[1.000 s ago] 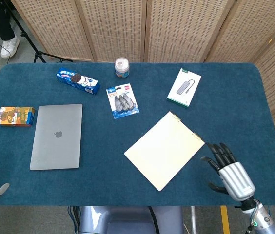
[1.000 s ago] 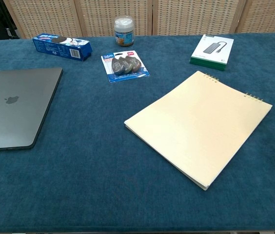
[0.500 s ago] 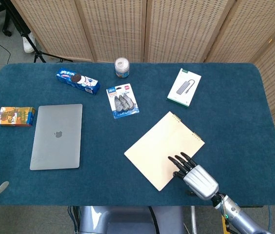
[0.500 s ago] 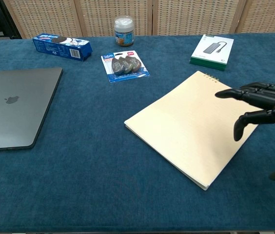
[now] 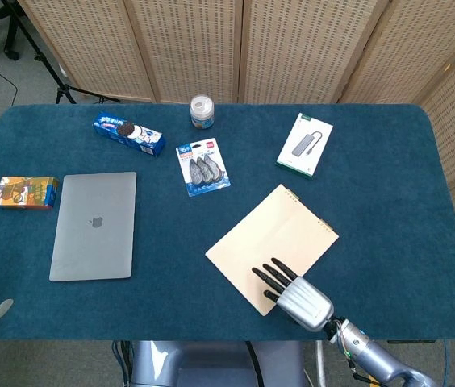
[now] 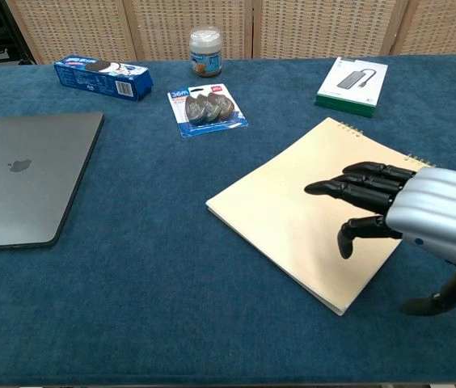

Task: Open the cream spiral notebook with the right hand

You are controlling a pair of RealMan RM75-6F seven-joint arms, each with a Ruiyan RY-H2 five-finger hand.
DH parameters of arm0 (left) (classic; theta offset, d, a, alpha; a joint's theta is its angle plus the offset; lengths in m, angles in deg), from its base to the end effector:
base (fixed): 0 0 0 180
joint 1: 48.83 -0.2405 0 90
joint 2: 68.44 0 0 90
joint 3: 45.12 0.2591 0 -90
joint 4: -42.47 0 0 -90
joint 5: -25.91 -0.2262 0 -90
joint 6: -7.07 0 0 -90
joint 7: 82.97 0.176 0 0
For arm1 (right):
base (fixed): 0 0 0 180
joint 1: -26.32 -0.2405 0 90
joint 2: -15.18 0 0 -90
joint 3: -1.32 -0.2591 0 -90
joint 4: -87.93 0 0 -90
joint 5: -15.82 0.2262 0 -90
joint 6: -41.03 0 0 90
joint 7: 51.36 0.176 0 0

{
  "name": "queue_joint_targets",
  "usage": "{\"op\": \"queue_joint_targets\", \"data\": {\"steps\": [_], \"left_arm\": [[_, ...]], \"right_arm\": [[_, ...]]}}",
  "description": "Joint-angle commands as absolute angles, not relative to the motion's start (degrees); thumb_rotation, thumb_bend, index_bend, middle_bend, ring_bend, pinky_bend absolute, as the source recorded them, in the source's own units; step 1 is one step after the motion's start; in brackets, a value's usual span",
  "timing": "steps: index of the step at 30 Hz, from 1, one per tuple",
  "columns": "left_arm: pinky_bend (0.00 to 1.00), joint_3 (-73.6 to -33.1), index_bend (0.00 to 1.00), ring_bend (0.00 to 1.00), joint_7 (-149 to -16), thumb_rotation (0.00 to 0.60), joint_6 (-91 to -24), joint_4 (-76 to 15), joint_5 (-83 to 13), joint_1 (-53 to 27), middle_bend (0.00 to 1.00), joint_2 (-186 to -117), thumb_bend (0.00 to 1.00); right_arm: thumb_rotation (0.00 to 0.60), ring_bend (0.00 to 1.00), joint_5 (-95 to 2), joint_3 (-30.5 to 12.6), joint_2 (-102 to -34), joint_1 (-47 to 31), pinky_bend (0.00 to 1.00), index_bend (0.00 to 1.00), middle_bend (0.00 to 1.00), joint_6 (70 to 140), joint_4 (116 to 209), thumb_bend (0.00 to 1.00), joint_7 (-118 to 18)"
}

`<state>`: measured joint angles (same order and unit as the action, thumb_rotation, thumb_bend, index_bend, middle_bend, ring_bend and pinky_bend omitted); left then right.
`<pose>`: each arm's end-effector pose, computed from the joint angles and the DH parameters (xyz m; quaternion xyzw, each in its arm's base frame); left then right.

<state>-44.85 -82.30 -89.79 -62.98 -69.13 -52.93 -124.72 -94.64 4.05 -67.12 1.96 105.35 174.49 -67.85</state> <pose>-0.2774 0.1537 0.1840 -0.5603 -0.3808 -0.4415 0.5884 -0.1832 -0.2299 -0.0389 0.8558 -0.1742 0.3778 0.3075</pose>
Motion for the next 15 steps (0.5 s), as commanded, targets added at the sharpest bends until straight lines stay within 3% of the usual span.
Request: {"op": "queue_joint_targets", "data": {"steps": [1, 12, 15], "left_arm": [[0.0, -44.9, 0.0, 0.0, -82.4, 0.6, -89.8, -63.0, -69.0, -52.9, 0.0, -124.7, 0.0], [0.0, -45.1, 0.0, 0.0, -82.9, 0.6, -89.6, -63.0, -68.3, -52.8, 0.0, -124.4, 0.0], [0.0, -45.2, 0.0, 0.0, -83.0, 0.6, -89.5, -63.1, -68.3, -52.8, 0.0, -124.4, 0.0]], "right_arm": [[0.6, 0.0, -94.4, 4.2, -69.0, 1.1, 0.0, 0.38, 0.0, 104.9, 172.5, 0.05, -68.7], [0.6, 0.0, -92.8, 4.1, -72.2, -0.3, 0.0, 0.38, 0.0, 105.2, 170.0, 0.11, -68.8], [0.6, 0.0, -92.3, 4.0, -72.7, -0.4, 0.0, 0.38, 0.0, 105.7, 169.8, 0.17, -68.5]]}}
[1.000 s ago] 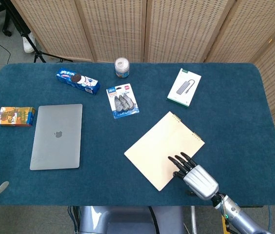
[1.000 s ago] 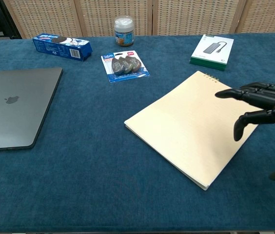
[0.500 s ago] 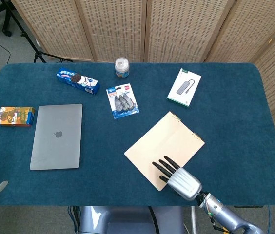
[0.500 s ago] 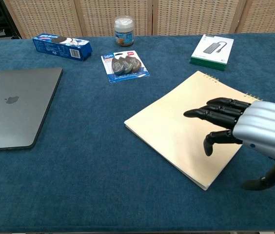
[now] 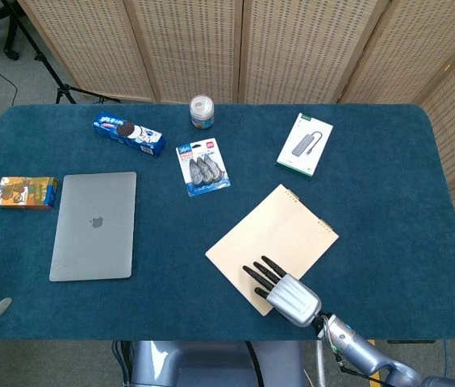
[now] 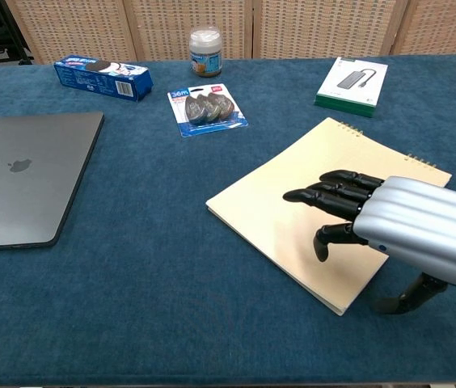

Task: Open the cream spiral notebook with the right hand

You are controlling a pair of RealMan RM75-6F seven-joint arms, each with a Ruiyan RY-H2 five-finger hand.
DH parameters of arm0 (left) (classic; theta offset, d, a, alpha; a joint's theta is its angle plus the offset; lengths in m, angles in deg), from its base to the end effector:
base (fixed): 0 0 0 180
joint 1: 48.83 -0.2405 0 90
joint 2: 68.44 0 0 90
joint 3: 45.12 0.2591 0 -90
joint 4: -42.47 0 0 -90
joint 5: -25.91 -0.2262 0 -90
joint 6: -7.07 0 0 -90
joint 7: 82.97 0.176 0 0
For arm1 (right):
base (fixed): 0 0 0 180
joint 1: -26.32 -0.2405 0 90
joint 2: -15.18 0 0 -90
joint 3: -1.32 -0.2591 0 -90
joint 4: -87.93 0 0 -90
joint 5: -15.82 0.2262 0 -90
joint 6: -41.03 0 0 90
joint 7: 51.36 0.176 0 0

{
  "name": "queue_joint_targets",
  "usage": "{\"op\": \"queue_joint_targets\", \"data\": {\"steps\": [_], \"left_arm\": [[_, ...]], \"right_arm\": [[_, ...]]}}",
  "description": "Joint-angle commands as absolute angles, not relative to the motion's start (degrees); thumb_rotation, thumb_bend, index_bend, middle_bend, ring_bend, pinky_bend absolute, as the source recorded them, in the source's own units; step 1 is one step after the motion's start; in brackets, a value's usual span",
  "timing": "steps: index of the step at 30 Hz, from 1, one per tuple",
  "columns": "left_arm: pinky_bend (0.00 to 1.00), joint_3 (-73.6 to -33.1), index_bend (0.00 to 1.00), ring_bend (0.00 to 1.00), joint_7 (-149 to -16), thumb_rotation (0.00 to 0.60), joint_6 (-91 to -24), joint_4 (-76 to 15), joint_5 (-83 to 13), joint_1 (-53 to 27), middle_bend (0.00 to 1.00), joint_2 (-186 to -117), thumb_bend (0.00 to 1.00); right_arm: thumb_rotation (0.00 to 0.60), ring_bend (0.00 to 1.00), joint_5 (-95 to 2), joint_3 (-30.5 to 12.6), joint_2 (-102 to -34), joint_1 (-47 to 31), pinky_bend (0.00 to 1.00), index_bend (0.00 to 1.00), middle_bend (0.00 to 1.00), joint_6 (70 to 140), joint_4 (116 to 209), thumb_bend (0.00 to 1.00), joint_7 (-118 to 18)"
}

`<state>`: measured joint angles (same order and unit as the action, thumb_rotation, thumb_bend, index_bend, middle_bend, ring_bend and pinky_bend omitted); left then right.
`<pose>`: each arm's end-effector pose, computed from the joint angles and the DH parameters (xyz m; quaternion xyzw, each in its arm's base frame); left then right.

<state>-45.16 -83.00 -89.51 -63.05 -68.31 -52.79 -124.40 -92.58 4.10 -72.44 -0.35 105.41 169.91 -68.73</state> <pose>-0.2793 0.1556 0.1862 -0.5560 -0.3845 -0.4416 0.5899 -0.1755 -0.2398 -0.0621 0.8552 -0.1657 0.3826 0.3080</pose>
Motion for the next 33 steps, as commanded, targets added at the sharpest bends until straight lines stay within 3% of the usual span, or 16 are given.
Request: {"op": "queue_joint_targets", "data": {"steps": [1, 20, 33], "left_arm": [[0.0, -45.2, 0.0, 0.0, -82.9, 0.6, -89.5, -63.1, -68.3, -52.8, 0.0, -124.4, 0.0], [0.0, -45.1, 0.0, 0.0, -82.7, 0.6, -89.3, -63.1, -68.3, -52.7, 0.0, -124.4, 0.0], [0.0, -45.1, 0.0, 0.0, -82.5, 0.6, -89.0, -63.2, -68.2, -52.6, 0.0, -124.5, 0.0]], "right_arm": [[0.6, 0.0, -92.2, 4.0, -72.9, -0.5, 0.0, 0.38, 0.0, 106.0, 169.8, 0.18, -68.3], [0.6, 0.0, -89.3, 2.4, -78.6, -1.6, 0.0, 0.38, 0.0, 110.0, 164.8, 0.33, -65.7], [0.6, 0.0, -85.0, -0.9, -81.0, -3.5, 0.0, 0.38, 0.0, 109.4, 163.2, 0.34, -66.5]]}}
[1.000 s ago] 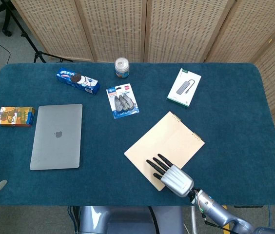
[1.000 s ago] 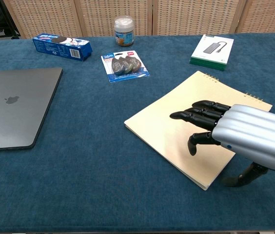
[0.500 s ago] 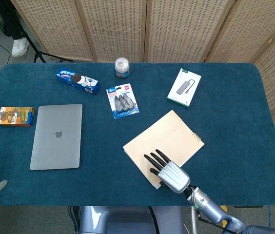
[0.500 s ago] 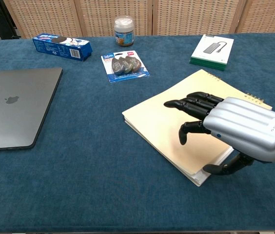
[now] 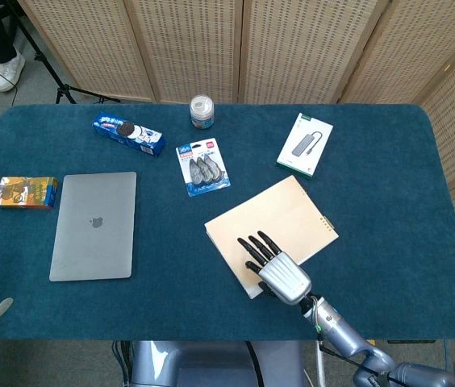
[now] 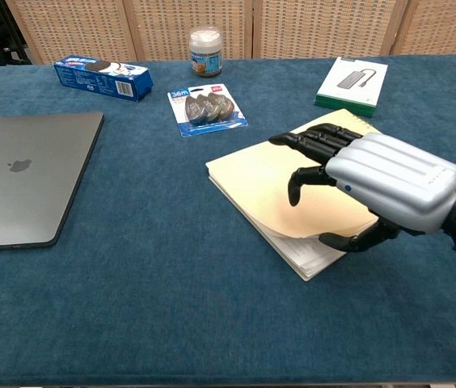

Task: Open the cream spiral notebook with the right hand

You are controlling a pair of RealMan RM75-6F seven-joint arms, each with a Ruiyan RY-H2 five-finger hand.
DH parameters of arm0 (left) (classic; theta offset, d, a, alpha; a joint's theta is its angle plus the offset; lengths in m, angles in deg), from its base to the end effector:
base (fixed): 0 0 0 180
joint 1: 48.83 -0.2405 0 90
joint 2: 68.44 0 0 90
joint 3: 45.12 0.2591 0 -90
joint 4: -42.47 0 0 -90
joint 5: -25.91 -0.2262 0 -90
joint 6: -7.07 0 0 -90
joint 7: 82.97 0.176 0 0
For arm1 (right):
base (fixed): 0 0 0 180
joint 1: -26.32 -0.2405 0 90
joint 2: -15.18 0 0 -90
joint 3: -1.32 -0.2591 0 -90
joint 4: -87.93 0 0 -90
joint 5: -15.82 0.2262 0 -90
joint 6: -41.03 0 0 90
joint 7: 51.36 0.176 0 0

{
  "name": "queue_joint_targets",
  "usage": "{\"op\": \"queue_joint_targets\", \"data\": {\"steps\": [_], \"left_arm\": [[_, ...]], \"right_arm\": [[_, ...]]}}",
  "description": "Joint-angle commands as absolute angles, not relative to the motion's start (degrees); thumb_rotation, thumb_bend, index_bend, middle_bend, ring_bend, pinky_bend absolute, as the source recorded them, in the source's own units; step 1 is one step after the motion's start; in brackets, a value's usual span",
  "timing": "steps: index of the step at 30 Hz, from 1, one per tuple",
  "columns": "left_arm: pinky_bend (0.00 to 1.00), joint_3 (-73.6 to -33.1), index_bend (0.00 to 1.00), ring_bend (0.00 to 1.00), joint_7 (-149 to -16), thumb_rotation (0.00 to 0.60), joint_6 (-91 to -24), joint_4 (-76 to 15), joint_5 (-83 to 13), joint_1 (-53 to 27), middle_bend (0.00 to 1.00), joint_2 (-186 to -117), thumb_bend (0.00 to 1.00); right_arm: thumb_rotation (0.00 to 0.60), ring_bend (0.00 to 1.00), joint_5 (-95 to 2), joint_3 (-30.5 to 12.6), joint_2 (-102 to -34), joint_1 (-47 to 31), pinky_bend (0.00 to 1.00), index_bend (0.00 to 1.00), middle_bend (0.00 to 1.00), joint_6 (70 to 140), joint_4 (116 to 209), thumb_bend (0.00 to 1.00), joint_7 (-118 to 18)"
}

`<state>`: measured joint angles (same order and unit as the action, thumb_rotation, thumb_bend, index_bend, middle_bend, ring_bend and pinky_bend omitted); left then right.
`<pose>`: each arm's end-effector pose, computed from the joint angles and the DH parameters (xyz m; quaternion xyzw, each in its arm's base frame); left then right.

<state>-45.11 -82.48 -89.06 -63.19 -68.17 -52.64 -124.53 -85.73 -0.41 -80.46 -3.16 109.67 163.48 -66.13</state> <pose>-0.2792 0.1563 0.1842 -0.5583 -0.3857 -0.4381 0.5896 -0.1521 -0.2804 -0.0719 0.7997 -0.2022 0.4419 0.3525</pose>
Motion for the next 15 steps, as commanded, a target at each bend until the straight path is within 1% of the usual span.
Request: {"op": "queue_joint_targets", "data": {"steps": [1, 5, 12, 15], "left_arm": [[0.0, -45.1, 0.0, 0.0, -82.5, 0.6, -89.0, -63.2, -68.2, -52.6, 0.0, -124.5, 0.0], [0.0, -45.1, 0.0, 0.0, -82.5, 0.6, -89.0, -63.2, -68.1, -52.6, 0.0, -124.5, 0.0], [0.0, -45.1, 0.0, 0.0, -82.9, 0.6, -89.0, -63.2, -68.1, -52.6, 0.0, -124.3, 0.0], [0.0, -45.1, 0.0, 0.0, -83.1, 0.6, -89.0, -63.2, -68.1, -52.6, 0.0, -124.3, 0.0]], "right_arm": [[0.6, 0.0, -84.4, -1.1, -81.4, -3.6, 0.0, 0.38, 0.0, 109.1, 163.1, 0.34, -66.6], [0.6, 0.0, -82.3, -1.9, -82.7, -4.0, 0.0, 0.38, 0.0, 108.1, 162.6, 0.36, -67.8], [0.6, 0.0, -80.5, -3.3, -85.7, -4.3, 0.0, 0.38, 0.0, 109.0, 160.2, 0.36, -70.0], [0.6, 0.0, -79.5, -4.3, -88.0, -4.2, 0.0, 0.38, 0.0, 110.4, 158.3, 0.41, -70.2]]}}
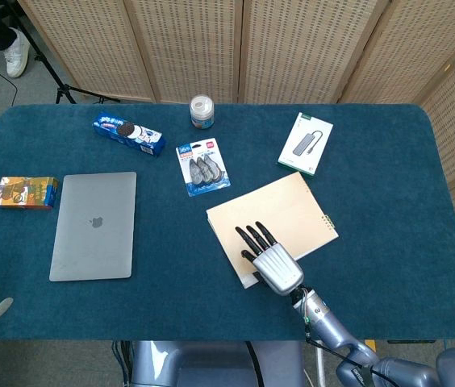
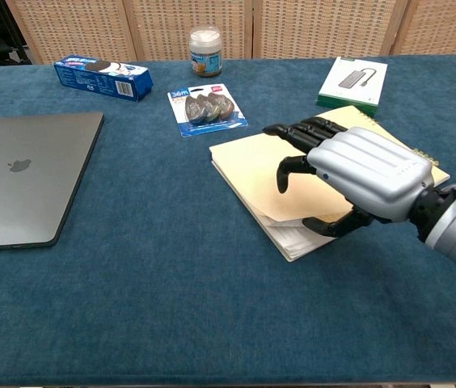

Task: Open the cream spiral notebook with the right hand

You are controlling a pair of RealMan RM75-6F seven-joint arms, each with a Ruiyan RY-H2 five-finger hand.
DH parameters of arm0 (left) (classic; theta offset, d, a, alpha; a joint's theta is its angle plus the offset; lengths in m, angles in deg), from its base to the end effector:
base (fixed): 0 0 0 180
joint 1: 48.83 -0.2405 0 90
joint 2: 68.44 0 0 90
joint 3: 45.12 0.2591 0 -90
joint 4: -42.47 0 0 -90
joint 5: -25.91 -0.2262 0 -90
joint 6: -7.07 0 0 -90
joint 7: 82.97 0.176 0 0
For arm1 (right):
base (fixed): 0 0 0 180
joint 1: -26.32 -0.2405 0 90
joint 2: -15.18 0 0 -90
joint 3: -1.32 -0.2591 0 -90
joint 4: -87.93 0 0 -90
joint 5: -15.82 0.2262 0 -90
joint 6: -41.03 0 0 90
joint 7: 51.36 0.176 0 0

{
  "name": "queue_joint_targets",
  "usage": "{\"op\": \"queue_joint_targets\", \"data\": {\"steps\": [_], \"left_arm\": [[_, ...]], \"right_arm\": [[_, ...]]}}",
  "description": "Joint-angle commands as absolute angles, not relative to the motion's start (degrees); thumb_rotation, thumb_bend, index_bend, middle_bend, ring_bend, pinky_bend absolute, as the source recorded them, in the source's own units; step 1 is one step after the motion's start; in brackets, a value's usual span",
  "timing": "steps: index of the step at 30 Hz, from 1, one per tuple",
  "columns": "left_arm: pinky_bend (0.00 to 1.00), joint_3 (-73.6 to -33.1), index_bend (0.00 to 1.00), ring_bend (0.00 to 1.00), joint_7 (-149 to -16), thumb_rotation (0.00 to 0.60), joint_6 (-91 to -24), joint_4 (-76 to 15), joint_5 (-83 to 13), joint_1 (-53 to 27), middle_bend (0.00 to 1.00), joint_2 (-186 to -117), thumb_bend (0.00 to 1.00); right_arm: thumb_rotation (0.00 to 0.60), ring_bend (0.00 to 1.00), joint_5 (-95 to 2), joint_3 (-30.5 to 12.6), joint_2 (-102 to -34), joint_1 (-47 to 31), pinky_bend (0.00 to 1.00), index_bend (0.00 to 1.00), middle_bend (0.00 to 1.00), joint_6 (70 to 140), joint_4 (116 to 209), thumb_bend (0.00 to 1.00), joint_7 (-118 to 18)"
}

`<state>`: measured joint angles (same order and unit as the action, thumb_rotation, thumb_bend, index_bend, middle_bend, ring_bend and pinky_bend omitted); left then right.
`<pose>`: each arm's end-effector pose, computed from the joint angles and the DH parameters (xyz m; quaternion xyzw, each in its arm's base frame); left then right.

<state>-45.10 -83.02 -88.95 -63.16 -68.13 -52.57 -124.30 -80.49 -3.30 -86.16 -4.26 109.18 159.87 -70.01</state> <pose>-0.2796 0.1566 0.1850 -0.5581 -0.3874 -0.4392 0.5879 -0.1412 -0.2979 -0.0885 0.7797 -0.2140 0.4408 0.3898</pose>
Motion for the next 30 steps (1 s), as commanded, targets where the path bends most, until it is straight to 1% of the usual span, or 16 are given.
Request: {"op": "queue_joint_targets", "data": {"steps": [1, 3, 7, 14, 17, 19, 20, 22, 24, 27, 30], "left_arm": [[0.0, -45.1, 0.0, 0.0, -83.2, 0.6, -89.0, -63.2, -68.1, -52.6, 0.0, -124.3, 0.0], [0.0, -45.1, 0.0, 0.0, -83.3, 0.6, -89.0, -63.1, -68.1, -52.6, 0.0, -124.2, 0.0], [0.0, -45.1, 0.0, 0.0, -83.6, 0.6, -89.1, -63.1, -68.0, -52.6, 0.0, -124.1, 0.0], [0.0, -45.1, 0.0, 0.0, -83.7, 0.6, -89.0, -63.0, -68.0, -52.6, 0.0, -124.0, 0.0], [0.0, -45.1, 0.0, 0.0, -83.9, 0.6, -89.1, -63.0, -68.0, -52.6, 0.0, -124.0, 0.0], [0.0, -45.2, 0.0, 0.0, -84.0, 0.6, -89.1, -63.0, -67.8, -52.6, 0.0, -123.9, 0.0], [0.0, -45.2, 0.0, 0.0, -84.1, 0.6, -89.1, -63.0, -67.8, -52.6, 0.0, -123.9, 0.0], [0.0, -45.1, 0.0, 0.0, -84.2, 0.6, -89.1, -62.9, -67.9, -52.7, 0.0, -123.9, 0.0], [0.0, -45.1, 0.0, 0.0, -84.3, 0.6, -89.2, -62.9, -68.0, -52.7, 0.0, -123.9, 0.0], [0.0, -45.1, 0.0, 0.0, -84.4, 0.6, -89.4, -62.8, -68.0, -52.8, 0.0, -123.8, 0.0], [0.0, -45.0, 0.0, 0.0, -84.4, 0.6, -89.4, -62.7, -68.2, -52.8, 0.0, -123.9, 0.0]], "right_arm": [[0.6, 0.0, -79.3, -4.4, -88.5, -4.2, 0.0, 0.38, 0.0, 110.5, 157.9, 0.43, -70.1], [0.6, 0.0, -78.8, -4.7, -89.4, -4.4, 0.0, 0.38, 0.0, 110.8, 156.9, 0.46, -69.6], [0.6, 0.0, -77.9, -4.9, -90.1, -4.8, 0.0, 0.38, 0.0, 110.4, 155.9, 0.48, -68.8], [0.6, 0.0, -76.2, -5.5, -90.9, -5.5, 0.0, 0.4, 0.0, 109.7, 155.2, 0.48, -68.1], [0.6, 0.0, -75.8, -5.6, -91.0, -5.7, 0.0, 0.45, 0.0, 109.6, 155.2, 0.49, -68.0], [0.6, 0.0, -75.6, -5.4, -90.8, -5.7, 0.0, 0.5, 0.0, 109.7, 155.7, 0.5, -67.7], [0.6, 0.0, -75.6, -5.3, -90.6, -5.7, 0.0, 0.54, 0.0, 109.7, 155.9, 0.51, -67.6], [0.6, 0.0, -75.6, -4.8, -90.1, -5.6, 0.0, 0.61, 0.0, 109.6, 156.5, 0.55, -67.3], [0.6, 0.0, -75.6, -4.4, -89.7, -5.6, 0.0, 0.66, 0.0, 109.6, 157.1, 0.64, -66.7], [0.6, 0.0, -75.9, -3.7, -88.9, -5.5, 0.0, 0.7, 0.0, 109.5, 158.0, 0.73, -66.0], [0.6, 0.0, -76.6, -2.8, -88.0, -5.7, 0.0, 0.71, 0.0, 109.3, 159.2, 0.8, -65.9]]}}
